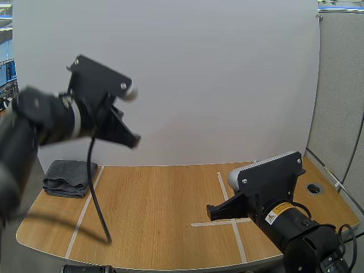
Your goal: Fold the towel
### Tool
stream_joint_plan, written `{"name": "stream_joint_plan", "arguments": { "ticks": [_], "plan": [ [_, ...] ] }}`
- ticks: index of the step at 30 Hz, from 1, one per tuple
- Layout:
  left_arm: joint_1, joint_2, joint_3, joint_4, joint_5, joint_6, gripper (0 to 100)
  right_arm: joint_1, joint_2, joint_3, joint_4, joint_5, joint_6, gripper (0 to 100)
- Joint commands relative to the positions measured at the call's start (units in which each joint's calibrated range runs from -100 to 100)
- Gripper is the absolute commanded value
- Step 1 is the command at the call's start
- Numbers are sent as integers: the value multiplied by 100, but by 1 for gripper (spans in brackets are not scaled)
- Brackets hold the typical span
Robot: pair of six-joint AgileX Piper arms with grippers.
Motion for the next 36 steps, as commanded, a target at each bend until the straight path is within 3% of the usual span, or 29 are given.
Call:
{"name": "stream_joint_plan", "arguments": {
  "ticks": [1,4,10,16,23,27,31,36],
  "plan": [
    [-547,-1458,1197,208,-1630,-601,0,14,-38,34,-11,-116,-6,0],
    [-596,-2211,1625,219,-2273,-751,0,14,-38,34,-11,-116,-6,0],
    [-565,-3272,2533,291,-3743,-840,0,14,-38,34,-11,-116,-6,0],
    [-565,-3598,2982,293,-3941,-922,0,14,-38,34,-11,-116,-6,0],
    [-565,-3617,3822,318,-4923,-1583,0,14,-38,34,-11,-116,-6,0],
    [-565,-3617,4579,644,-6053,-1797,0,14,-38,34,-11,-116,-6,0],
    [-565,-3617,4927,1011,-6279,-1927,0,14,-38,34,-11,-116,-6,0],
    [-565,-3617,4927,1618,-6122,-2997,0,14,-38,34,-11,-116,-6,0]
  ]
}}
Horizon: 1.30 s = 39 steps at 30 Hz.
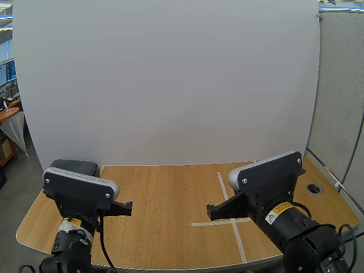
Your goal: Fold the towel
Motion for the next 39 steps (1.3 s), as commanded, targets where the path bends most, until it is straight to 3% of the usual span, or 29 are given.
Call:
{"name": "stream_joint_plan", "arguments": {
  "ticks": [1,8,11,31,39],
  "plan": [
    [3,-22,18,738,-54,-1068,0,14,-38,34,-11,-116,-6,0],
    [3,-22,18,2422,1767,-2984,0,14,-38,34,-11,-116,-6,0],
    [3,-22,18,2434,2623,-3115,0,14,-38,34,-11,-116,-6,0],
    [3,-152,18,2489,2593,-3269,0,14,-38,34,-11,-116,-6,0],
    [12,-364,18,2489,2594,-3269,0,-534,-38,34,-11,-116,-6,0]
  ]
}}
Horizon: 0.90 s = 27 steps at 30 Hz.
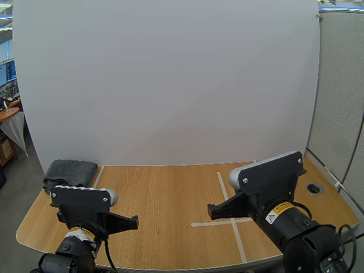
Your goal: Fold the towel
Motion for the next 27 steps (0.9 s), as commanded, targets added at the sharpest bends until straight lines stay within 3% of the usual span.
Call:
{"name": "stream_joint_plan", "arguments": {
  "ticks": [1,5,27],
  "plan": [
    [12,-300,0,-10,-115,-42,0,-584,-38,34,-11,-116,-6,0],
    [12,-300,0,-10,-155,-42,0,-818,-38,34,-11,-116,-6,0],
    [12,-300,0,-10,-189,-42,0,-786,-38,507,-11,-195,-6,0]
  ]
}}
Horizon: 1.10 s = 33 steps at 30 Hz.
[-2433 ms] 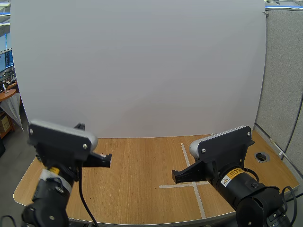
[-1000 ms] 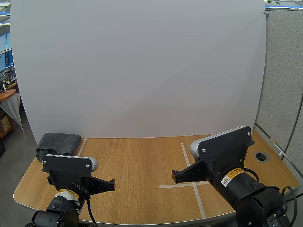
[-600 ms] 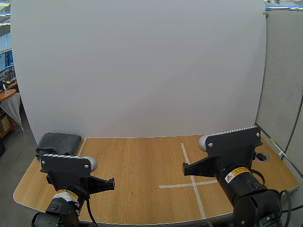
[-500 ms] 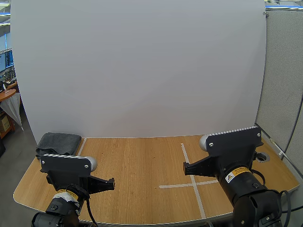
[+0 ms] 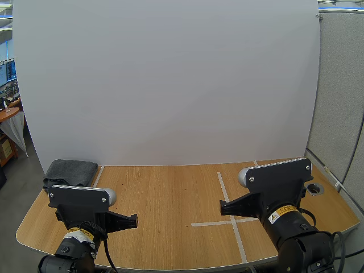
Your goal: Fold the towel
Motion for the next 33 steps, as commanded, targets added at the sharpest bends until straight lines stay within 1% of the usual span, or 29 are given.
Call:
{"name": "stream_joint_plan", "arguments": {
  "ticks": [1,3,6,7,11,15,33],
  "plan": [
    [12,-35,0,-10,-137,-42,0,7,-38,331,-11,-170,-6,0],
    [12,-35,0,-10,-137,-42,0,7,-38,565,-11,-259,-6,0],
    [12,-35,0,-10,-137,-42,0,7,-38,775,28,-812,-6,0],
    [12,-35,0,-10,-137,-42,0,7,-38,775,28,-546,-6,0],
    [12,-35,0,-10,-137,-42,0,7,-38,775,28,-475,-6,0],
    [12,-35,0,-10,-137,-42,0,7,-38,775,28,311,-6,0],
    [12,-35,0,-10,-137,-42,0,7,-38,775,28,295,-6,0]
  ]
}}
